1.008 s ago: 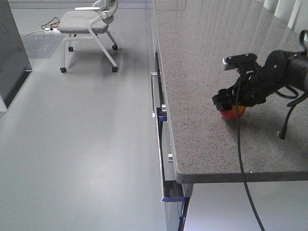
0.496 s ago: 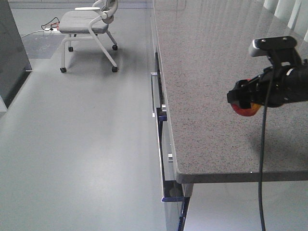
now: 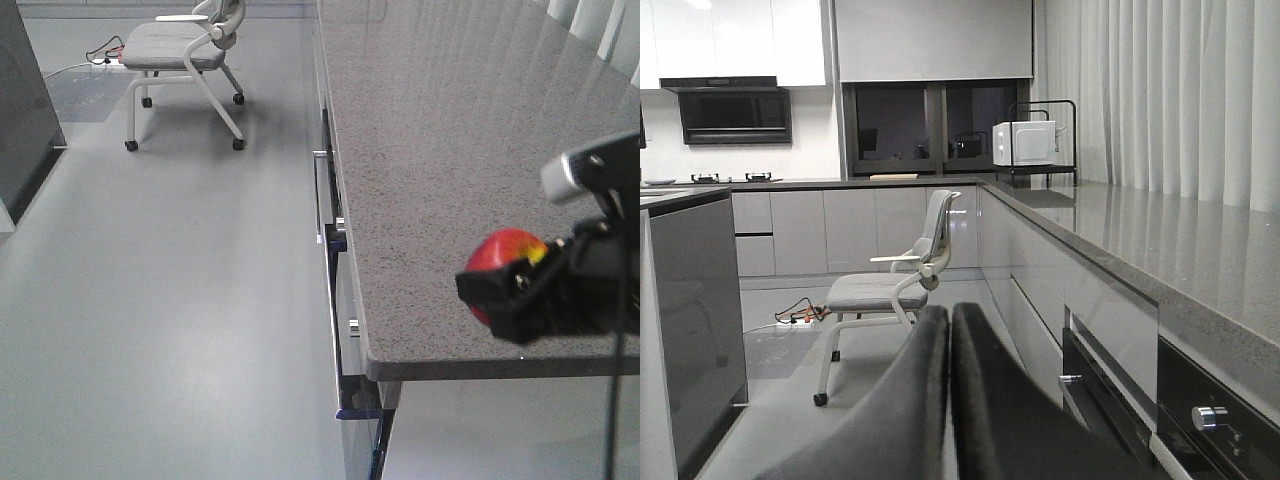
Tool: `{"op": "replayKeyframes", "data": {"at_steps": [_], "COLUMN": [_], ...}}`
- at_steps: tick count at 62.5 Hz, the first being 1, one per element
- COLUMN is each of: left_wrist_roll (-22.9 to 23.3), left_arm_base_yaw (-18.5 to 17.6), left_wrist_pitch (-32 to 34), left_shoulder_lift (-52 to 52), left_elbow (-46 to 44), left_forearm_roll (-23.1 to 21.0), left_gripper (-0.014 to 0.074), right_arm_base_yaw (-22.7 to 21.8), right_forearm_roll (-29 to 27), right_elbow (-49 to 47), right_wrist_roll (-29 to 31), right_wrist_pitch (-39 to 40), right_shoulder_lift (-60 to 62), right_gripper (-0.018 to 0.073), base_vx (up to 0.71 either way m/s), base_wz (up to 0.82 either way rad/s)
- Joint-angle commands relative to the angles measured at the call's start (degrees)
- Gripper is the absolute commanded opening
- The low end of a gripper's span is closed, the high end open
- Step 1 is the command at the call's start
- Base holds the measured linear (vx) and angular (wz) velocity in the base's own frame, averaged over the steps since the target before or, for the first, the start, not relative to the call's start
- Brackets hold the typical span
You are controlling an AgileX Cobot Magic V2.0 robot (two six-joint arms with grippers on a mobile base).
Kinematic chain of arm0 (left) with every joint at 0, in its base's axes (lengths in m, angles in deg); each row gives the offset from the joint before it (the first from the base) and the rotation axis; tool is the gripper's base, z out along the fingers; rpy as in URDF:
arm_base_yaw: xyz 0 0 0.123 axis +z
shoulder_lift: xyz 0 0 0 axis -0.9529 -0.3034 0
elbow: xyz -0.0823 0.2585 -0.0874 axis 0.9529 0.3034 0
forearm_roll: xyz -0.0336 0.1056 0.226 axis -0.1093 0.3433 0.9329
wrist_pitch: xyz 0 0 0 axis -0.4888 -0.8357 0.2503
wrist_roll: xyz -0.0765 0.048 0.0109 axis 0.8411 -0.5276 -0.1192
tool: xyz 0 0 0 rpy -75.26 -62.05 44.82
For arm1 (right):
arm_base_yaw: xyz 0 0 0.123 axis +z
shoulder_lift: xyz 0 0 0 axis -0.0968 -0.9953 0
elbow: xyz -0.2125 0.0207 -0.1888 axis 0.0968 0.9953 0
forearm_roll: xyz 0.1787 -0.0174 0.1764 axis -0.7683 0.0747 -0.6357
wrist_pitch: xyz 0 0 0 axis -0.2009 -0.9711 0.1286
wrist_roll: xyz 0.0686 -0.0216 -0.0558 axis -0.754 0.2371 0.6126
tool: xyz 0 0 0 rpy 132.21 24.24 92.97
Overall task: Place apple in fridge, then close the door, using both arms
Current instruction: 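Close the right gripper on the apple and lift it off the counter, then drive the base away from the counter holding the apple in the right gripper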
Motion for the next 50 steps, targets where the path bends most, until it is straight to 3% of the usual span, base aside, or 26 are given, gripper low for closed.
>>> {"op": "replayKeyframes", "data": {"at_steps": [1,30,50], "left_wrist_roll": [0.3,0.3,0.3], "left_arm_base_yaw": [0.0,0.0,0.0], "left_wrist_pitch": [4.2,4.2,4.2], "left_shoulder_lift": [0.9,0.9,0.9], "left_elbow": [1.2,1.2,1.2], "left_forearm_roll": [0.0,0.0,0.0], "left_gripper": [-0.0006,-0.0006,-0.0006], "right_arm_base_yaw": [0.0,0.0,0.0], "right_forearm_roll": [-0.8,-1.1,-1.1], "right_elbow": [0.7,6.6,6.6], "right_wrist_roll": [-0.8,-5.3,-6.4], "right_wrist_pitch": [0.4,-16.6,-25.6], "right_shoulder_lift": [5.8,31.7,43.0], "right_gripper": [0.0392,0.0392,0.0391], "base_vx": [0.00,0.00,0.00], "base_wz": [0.00,0.00,0.00]}}
